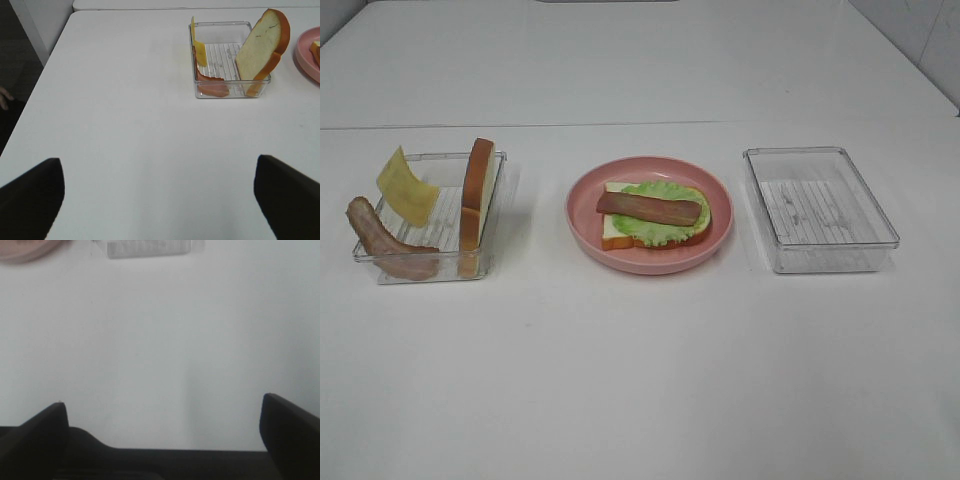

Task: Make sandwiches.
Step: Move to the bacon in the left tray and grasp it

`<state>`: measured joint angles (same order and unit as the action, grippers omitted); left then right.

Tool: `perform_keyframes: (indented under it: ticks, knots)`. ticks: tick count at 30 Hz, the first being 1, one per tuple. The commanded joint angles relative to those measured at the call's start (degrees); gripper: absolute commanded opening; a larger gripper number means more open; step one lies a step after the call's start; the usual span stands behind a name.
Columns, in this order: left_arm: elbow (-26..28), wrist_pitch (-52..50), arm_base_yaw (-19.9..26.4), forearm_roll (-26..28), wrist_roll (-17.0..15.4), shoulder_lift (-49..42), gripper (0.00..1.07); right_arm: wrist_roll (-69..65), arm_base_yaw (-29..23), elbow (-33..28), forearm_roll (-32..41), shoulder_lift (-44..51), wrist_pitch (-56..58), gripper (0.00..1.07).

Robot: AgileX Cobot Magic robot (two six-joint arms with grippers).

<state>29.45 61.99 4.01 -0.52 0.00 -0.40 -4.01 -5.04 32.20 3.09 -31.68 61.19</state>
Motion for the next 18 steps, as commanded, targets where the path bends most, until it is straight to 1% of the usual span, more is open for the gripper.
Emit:
perform_keyframes:
  ticks: [1,2,3,4,5,7,8,9,11,13,14,15,18]
  knots:
    - [0.06,-0.4,0.23,0.0,0.0,-0.97,0.98,0.69,0.11,-1.49,-1.26,8.02,0.17,0.96]
    - [0.06,-0.4,0.23,0.0,0.0,-0.97,0.98,0.69,0.11,-1.49,-1.26,8.02,0.17,0.96]
    - [0.06,-0.4,0.23,0.0,0.0,-0.97,0.98,0.69,0.11,-2.58,-1.49,12.03,0.0,0.96]
    - [0.06,-0.4,0.23,0.0,0.0,-0.97,0.98,0.74,0.11,-3.27,-1.6,14.21,-0.11,0.96]
    - [0.06,-0.4,0.23,0.0,0.0,-0.97,0.98,0.74,0.11,-3.27,-1.6,14.21,-0.11,0.96]
    - [0.06,-0.4,0.23,0.0,0.0,-0.97,0.98,0.97,0.11,-5.04,-1.72,20.0,-0.17,0.96]
    - [0.06,-0.4,0.23,0.0,0.0,-0.97,0.98,0.97,0.11,-5.04,-1.72,20.0,-0.17,0.96]
    - [0.06,-0.4,0.23,0.0,0.0,-0.97,0.98,1.26,0.11,-5.16,-1.78,23.66,0.34,0.96]
    - [0.06,-0.4,0.23,0.0,0.0,-0.97,0.98,1.55,0.11,-5.21,-1.78,25.44,0.46,0.96]
    - [0.06,-0.4,0.23,0.0,0.0,-0.97,0.98,3.21,0.11,-5.44,-1.78,30.08,1.15,0.96]
    - [0.06,-0.4,0.23,0.0,0.0,-0.97,0.98,3.21,0.11,-5.44,-1.78,30.08,1.15,0.96]
    - [0.06,-0.4,0.23,0.0,0.0,-0.97,0.98,4.01,0.11,-6.19,-1.78,33.17,1.83,0.96]
    - [0.06,-0.4,0.23,0.0,0.0,-0.97,0.98,4.01,0.06,-6.19,-1.66,33.29,1.89,0.96]
